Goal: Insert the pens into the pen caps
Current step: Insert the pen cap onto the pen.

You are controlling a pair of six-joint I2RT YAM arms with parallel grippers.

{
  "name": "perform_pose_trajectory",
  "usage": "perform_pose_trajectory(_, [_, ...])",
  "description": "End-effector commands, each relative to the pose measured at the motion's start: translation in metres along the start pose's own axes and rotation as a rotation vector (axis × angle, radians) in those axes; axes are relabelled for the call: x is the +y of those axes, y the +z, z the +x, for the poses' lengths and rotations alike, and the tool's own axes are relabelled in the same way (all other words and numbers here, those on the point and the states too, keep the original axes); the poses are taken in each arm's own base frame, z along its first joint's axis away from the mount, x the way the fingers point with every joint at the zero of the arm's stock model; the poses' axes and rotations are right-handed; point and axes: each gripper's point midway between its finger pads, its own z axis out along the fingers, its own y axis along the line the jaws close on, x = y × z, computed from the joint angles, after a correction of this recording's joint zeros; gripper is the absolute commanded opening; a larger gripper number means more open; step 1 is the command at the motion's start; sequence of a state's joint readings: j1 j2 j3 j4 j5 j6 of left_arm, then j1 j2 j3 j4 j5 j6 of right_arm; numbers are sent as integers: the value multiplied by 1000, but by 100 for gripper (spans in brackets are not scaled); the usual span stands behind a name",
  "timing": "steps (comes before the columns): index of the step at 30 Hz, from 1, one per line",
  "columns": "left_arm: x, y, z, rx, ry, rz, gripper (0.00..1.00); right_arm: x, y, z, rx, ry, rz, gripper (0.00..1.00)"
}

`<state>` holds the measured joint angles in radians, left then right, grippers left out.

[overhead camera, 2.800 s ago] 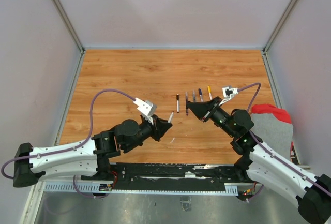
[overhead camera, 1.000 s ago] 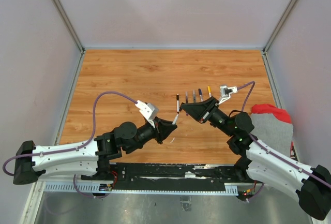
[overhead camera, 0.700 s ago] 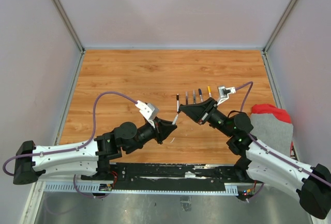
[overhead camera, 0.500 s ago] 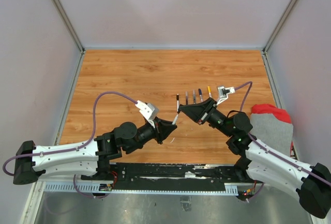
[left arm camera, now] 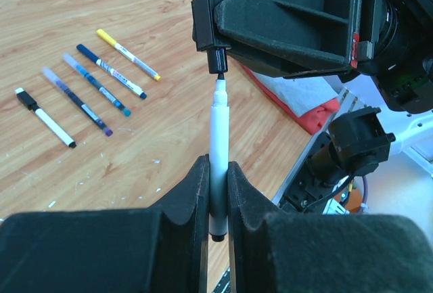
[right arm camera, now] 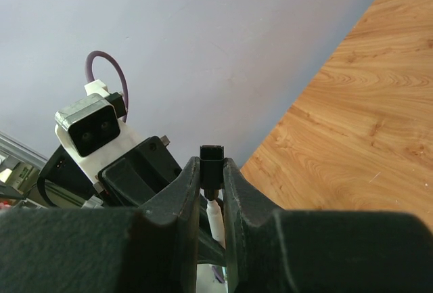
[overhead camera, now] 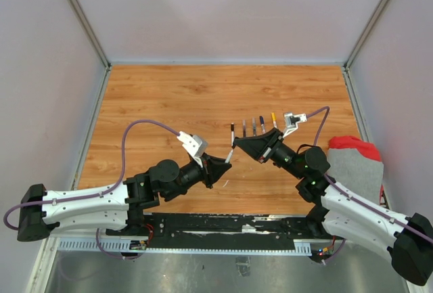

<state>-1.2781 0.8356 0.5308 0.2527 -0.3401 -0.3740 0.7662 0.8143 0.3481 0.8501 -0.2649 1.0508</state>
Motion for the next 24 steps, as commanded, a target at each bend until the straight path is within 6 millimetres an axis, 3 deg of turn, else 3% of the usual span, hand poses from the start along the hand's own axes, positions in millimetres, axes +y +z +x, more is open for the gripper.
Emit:
perform_pose_trajectory(1, [-4, -1, -12, -42, -5, 4, 1, 8, -4, 7, 27, -6, -34, 1])
perform_pose_trajectory(15, [-4, 1, -11, -40, -6, 3, 1, 10, -5, 12, 49, -6, -44, 1])
perform_pose_trajectory(24, [-5, 2, -11, -38, -6, 3, 1, -3, -4, 20, 56, -8, -10, 1])
